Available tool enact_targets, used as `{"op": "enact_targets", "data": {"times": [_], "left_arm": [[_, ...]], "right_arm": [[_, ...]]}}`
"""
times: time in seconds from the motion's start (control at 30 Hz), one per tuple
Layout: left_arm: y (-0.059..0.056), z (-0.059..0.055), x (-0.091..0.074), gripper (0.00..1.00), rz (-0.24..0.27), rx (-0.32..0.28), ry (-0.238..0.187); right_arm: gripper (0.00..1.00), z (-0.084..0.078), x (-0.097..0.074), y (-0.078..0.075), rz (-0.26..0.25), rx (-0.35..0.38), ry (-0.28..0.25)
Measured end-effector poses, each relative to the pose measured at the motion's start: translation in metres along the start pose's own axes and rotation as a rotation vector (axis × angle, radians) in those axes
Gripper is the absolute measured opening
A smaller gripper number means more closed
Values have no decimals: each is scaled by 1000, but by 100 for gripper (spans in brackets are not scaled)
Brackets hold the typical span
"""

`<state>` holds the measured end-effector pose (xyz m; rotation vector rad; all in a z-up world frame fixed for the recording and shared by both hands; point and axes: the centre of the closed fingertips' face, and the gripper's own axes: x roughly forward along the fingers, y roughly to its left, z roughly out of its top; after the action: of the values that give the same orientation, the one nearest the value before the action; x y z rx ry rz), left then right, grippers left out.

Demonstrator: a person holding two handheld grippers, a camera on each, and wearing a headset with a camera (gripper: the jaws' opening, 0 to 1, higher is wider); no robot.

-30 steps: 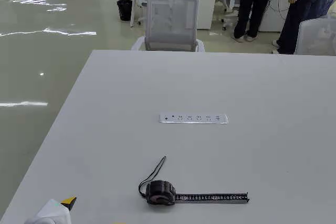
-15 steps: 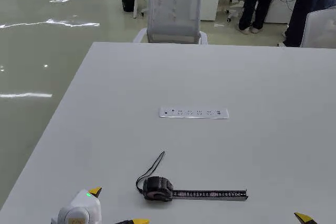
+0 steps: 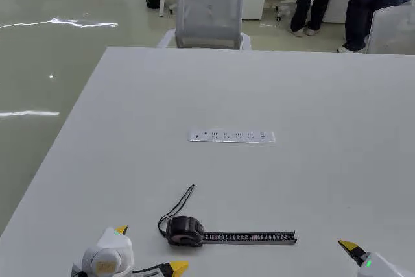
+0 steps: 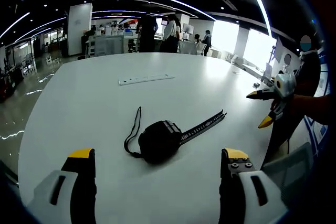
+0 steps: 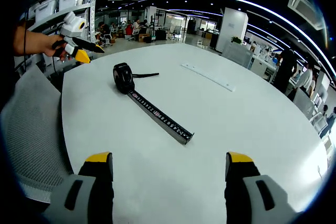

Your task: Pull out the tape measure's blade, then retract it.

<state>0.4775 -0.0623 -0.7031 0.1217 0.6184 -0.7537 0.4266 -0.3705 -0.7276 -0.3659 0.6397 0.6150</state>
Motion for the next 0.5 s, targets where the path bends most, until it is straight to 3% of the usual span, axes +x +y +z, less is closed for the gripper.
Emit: {"op": "enact_targets", "data": {"times": [0.17, 0.33, 0.4, 0.47, 0.5], "left_arm": [[-8, 8, 11, 99, -28, 3, -17], [-12, 9, 23, 99, -22, 43, -9], [-14, 7, 29, 99, -35, 51, -3], [-10, -1, 35, 99, -17, 96, 39], [-8, -1, 39, 99, -9, 106, 36]], "right_arm": [[91, 3, 8, -11, -3, -22, 13], [91, 5, 19, -20, 3, -21, 30], [92, 5, 23, -22, 9, -34, 39], [92, 5, 27, -25, 15, -41, 46], [92, 5, 30, -27, 19, -43, 50]]}}
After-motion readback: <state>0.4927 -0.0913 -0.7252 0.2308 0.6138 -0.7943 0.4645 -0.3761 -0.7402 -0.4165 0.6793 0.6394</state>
